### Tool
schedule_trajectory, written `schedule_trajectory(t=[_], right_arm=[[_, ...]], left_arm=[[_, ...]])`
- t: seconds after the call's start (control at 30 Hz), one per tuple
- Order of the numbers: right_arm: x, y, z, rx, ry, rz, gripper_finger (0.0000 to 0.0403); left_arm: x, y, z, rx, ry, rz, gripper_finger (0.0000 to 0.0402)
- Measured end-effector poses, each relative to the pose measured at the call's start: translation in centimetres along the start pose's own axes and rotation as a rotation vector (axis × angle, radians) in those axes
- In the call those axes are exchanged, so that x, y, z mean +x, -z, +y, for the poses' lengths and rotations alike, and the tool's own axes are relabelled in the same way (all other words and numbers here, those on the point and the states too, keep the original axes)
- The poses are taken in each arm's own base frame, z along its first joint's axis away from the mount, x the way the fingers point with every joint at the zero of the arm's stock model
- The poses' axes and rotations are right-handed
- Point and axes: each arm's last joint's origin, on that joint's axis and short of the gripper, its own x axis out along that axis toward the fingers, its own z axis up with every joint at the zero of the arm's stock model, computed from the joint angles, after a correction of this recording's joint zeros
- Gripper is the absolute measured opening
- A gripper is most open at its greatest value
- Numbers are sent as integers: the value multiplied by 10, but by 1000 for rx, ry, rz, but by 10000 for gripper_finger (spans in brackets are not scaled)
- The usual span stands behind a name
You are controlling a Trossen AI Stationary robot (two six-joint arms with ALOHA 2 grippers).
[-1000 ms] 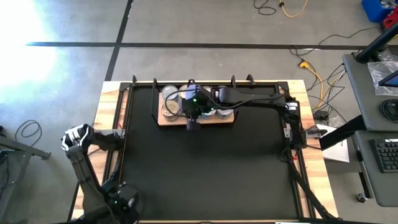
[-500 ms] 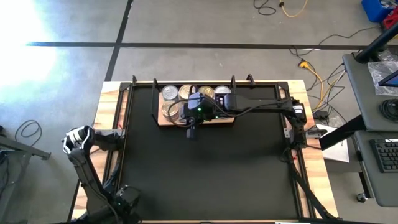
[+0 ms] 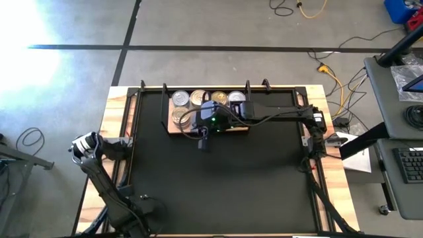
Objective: Stack canned seafood by type on shelf
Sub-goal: Stack the blue tuna can on top of the other blue tuna can on the shelf
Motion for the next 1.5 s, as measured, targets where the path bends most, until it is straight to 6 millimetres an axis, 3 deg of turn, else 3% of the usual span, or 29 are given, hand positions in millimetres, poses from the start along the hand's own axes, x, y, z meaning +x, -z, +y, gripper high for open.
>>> schedule_trajectory(t=[0.3,0.5,0.83,1.0,1.13,1.27,1.5], right_arm=[[-1,2,2,-6,13,26,9],[-1,1,2,-6,13,26,9],[-2,1,2,5,14,25,9],[-2,2,2,26,13,28,9],[-2,3,3,39,13,38,10],[-2,5,3,43,12,58,12],[-2,4,4,43,11,56,13]], left_arm=[[30,-4,6,180,44,154,0],[47,-10,16,178,13,183,0],[28,-49,21,203,-56,-181,0],[18,-64,34,190,-125,-202,0],[6,-58,37,183,-125,-195,0],[4,-39,33,176,-67,-145,0],[30,-8,36,195,-152,-49,0]])
